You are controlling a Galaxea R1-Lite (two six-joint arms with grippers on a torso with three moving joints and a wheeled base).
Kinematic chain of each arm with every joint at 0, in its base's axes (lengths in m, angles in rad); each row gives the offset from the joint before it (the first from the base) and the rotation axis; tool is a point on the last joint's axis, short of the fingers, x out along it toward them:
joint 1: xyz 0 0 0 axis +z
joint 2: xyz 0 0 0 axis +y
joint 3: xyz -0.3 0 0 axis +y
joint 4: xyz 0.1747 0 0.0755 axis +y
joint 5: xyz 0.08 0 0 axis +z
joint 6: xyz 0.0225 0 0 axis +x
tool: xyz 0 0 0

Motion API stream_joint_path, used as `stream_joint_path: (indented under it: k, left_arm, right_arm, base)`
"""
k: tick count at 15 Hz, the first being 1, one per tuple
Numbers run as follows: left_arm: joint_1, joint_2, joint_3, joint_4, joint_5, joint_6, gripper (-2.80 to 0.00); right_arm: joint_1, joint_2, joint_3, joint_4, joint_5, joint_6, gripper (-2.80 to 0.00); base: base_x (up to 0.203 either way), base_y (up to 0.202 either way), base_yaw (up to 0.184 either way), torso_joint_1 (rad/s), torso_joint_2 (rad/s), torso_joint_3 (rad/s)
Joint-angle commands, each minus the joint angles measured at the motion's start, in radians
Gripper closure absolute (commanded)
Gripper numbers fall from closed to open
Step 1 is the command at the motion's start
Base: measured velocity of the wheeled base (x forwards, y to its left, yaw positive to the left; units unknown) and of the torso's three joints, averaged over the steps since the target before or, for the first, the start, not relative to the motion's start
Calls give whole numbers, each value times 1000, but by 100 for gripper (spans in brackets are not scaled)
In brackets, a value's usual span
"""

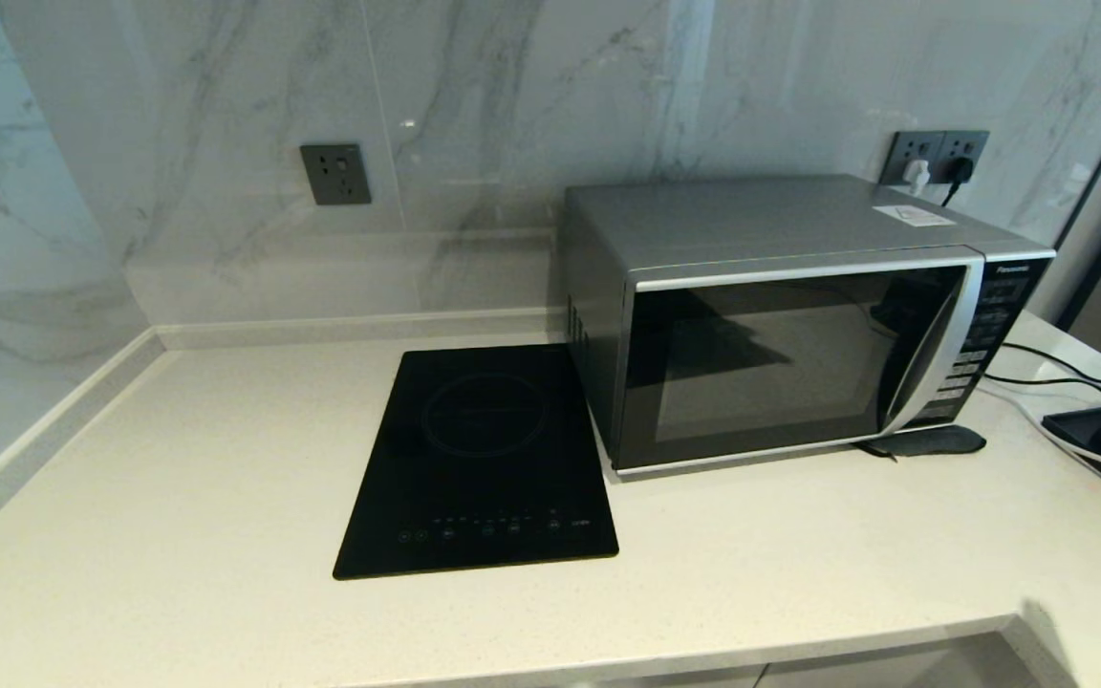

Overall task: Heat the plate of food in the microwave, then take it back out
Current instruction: Open the microwave oven

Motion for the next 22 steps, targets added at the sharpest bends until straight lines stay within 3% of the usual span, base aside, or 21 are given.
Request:
stream_joint_path:
  k: [1, 4, 5, 7, 10, 14, 22]
  left_arm:
    - [0, 2, 0, 0, 0, -1, 0]
    - [0, 2, 0, 0, 0, -1, 0]
    - [0, 2, 0, 0, 0, -1, 0]
    - [0, 2, 0, 0, 0, -1, 0]
    - [0, 2, 0, 0, 0, -1, 0]
    - [0, 2, 0, 0, 0, -1, 0]
    - [0, 2, 0, 0, 0, -1, 0]
  right_arm:
    - [-6, 114, -12, -31, -14, -7, 0]
    - [-6, 270, -53, -163, -50, -21, 0]
    - [-3, 311, -63, -192, -61, -26, -280]
    - [8, 389, -70, -213, -84, -21, -280]
    - [48, 543, -94, -291, -223, 3, -280]
    - [185, 713, -170, -339, -396, 49, -280]
    - [225, 955, -304, -338, -529, 157, -280]
  base:
    - [0, 0, 0, 0, 0, 0]
    - [0, 0, 0, 0, 0, 0]
    - [0, 0, 0, 0, 0, 0]
    - [0, 0, 0, 0, 0, 0]
    - [0, 0, 0, 0, 0, 0]
    - [0, 0, 0, 0, 0, 0]
    - [0, 0, 0, 0, 0, 0]
